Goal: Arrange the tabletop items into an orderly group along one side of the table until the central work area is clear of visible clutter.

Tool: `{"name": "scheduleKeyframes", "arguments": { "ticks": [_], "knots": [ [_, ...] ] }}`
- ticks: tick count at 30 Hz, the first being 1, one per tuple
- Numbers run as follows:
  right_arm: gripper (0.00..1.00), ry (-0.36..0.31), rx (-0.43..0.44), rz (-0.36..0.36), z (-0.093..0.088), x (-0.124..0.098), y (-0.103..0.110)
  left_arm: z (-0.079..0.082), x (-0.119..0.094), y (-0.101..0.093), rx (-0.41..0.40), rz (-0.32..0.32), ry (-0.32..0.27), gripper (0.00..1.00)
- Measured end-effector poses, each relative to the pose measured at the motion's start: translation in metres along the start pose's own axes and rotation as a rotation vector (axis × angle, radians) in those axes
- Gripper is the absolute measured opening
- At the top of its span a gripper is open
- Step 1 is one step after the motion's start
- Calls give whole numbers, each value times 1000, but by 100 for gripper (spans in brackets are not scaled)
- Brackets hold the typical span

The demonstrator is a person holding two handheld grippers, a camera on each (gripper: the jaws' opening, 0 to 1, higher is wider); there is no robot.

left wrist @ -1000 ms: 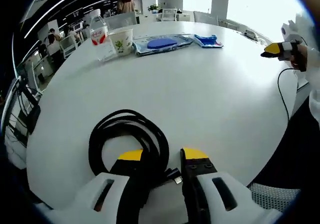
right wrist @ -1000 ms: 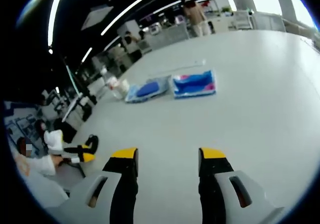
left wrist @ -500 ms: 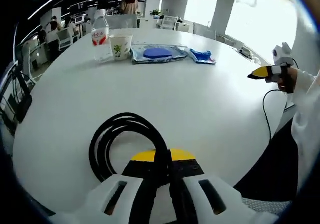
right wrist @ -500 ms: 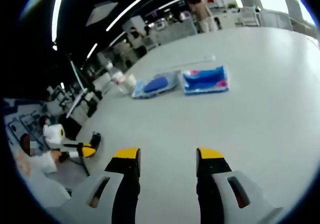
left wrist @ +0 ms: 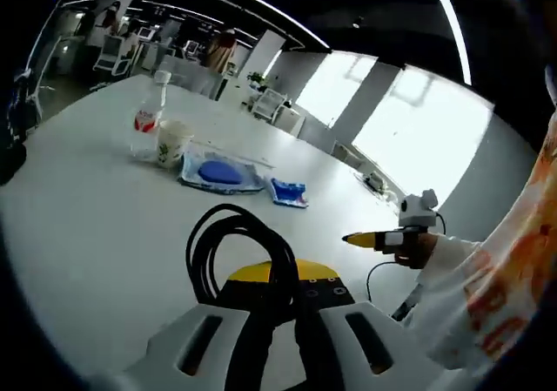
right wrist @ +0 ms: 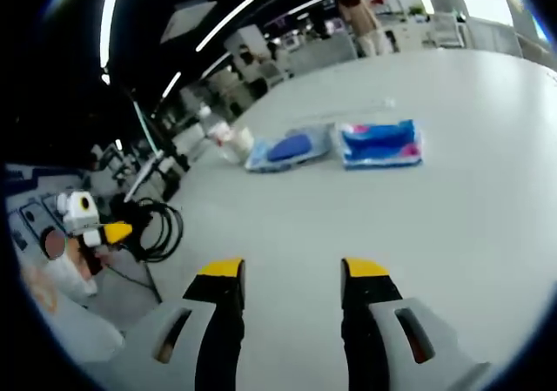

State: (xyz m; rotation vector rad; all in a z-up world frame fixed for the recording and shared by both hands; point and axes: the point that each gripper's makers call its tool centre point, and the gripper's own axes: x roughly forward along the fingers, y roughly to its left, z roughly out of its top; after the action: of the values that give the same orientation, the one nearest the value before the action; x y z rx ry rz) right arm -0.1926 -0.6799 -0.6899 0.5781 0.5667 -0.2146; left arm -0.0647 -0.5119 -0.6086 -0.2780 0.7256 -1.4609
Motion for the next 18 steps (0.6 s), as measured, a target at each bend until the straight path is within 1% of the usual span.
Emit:
{"name": "scheduleKeyframes", "arguments": {
  "ticks": [1, 4, 5, 6, 7, 8, 9, 10, 11, 12, 13, 15, 16, 17, 18],
  "knots": [
    [42, -1, -1, 9, 0, 1, 3, 7, 2, -7, -14, -26, -21, 3],
    [43, -15, 4, 47, 3, 4, 14, 30, 6, -34, -43, -131, -71, 3],
    [43, -31, 15, 77, 7, 5, 21, 34, 7, -42, -52, -162, -79, 3],
    [43, -44, 26, 96, 9, 5, 26, 40, 8, -56, -71, -215, -83, 3],
    [44, -64, 41, 129, 13, 6, 33, 43, 8, -64, -79, -245, -89, 3],
    [44, -71, 44, 139, 15, 6, 36, 47, 9, -72, -84, -275, -100, 3],
    [44, -84, 52, 151, 17, 5, 40, 51, 10, -84, -98, -322, -103, 3],
    [44, -90, 53, 158, 19, 5, 43, 52, 10, -91, -101, -349, -103, 3],
    [45, -114, 64, 195, 24, 6, 52, 55, 12, -100, -97, -384, -110, 3],
    [46, -126, 75, 218, 27, 5, 57, 56, 13, -107, -115, -419, -111, 3],
    [47, -147, 94, 259, 32, 4, 65, 57, 14, -112, -131, -444, -111, 3],
    [47, -176, 110, 309, 40, 1, 76, 59, 16, -121, -139, -483, -121, 3],
    [47, -198, 115, 352, 46, -1, 85, 61, 17, -125, -154, -506, -125, 3],
    [48, -213, 119, 379, 50, -3, 90, 63, 18, -130, -175, -533, -136, 3],
    [48, -235, 131, 426, 56, -7, 100, 64, 18, -132, -185, -544, -140, 3]
  ]
}}
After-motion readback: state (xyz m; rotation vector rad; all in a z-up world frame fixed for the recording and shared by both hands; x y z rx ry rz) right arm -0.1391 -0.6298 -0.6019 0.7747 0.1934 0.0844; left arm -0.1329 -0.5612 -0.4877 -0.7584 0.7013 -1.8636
